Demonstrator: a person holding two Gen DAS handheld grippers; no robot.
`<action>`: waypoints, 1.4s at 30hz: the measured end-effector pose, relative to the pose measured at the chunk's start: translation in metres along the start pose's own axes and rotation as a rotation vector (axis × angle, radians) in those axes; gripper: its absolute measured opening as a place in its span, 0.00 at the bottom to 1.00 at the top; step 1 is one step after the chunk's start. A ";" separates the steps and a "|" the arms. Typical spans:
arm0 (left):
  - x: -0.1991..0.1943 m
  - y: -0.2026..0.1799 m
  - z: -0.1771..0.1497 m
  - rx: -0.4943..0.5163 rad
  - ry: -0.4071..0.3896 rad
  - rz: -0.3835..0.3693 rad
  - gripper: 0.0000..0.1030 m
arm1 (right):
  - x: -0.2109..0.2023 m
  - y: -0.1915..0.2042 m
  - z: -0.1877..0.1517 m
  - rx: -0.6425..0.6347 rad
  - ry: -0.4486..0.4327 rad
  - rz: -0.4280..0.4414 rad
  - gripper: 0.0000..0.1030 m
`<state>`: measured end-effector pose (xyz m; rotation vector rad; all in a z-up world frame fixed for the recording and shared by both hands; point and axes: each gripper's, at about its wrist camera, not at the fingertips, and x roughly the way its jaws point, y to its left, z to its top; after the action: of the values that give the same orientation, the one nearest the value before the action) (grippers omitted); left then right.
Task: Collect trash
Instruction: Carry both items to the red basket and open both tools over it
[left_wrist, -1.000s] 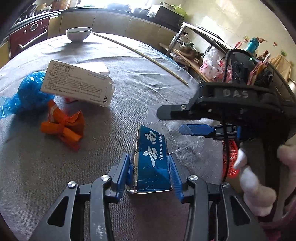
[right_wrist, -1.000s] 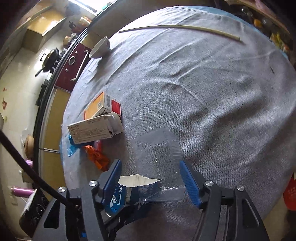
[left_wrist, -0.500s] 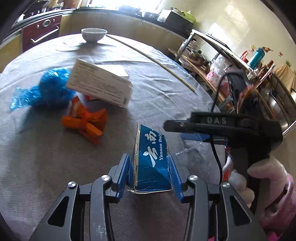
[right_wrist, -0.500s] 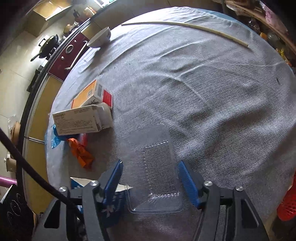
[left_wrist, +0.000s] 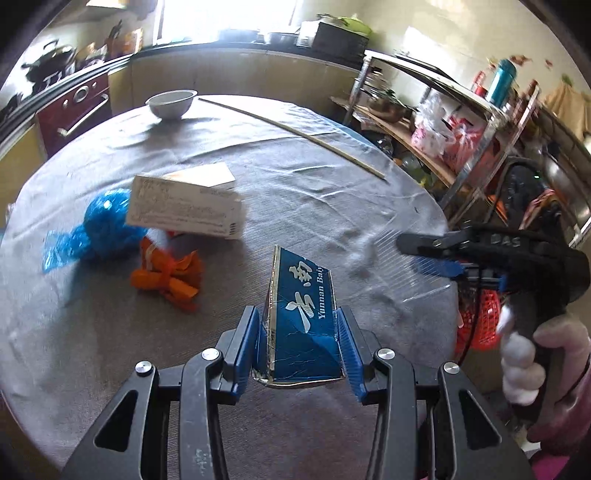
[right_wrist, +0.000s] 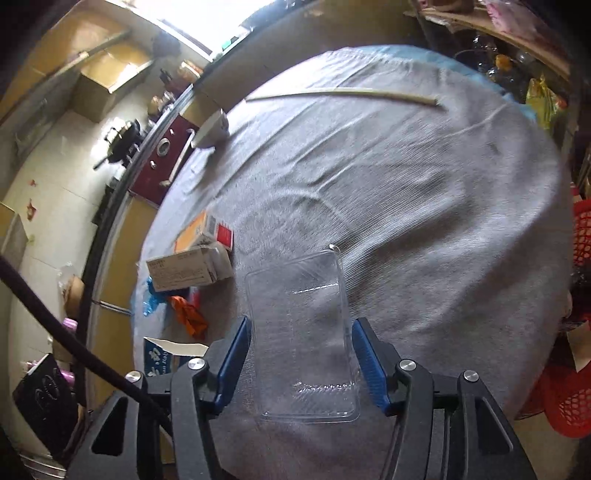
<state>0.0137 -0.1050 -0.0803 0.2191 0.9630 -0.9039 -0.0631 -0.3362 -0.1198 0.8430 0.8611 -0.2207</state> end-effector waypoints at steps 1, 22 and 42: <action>0.000 -0.005 0.001 0.014 0.000 0.001 0.43 | -0.009 -0.006 0.000 0.007 -0.024 0.012 0.58; 0.037 -0.180 0.056 0.413 0.017 -0.056 0.43 | -0.178 -0.181 -0.021 0.232 -0.423 0.035 0.59; 0.092 -0.309 0.063 0.557 0.093 -0.176 0.59 | -0.207 -0.274 -0.047 0.494 -0.417 0.067 0.67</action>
<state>-0.1557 -0.3851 -0.0496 0.6615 0.8058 -1.3248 -0.3593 -0.5156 -0.1377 1.2284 0.3852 -0.5435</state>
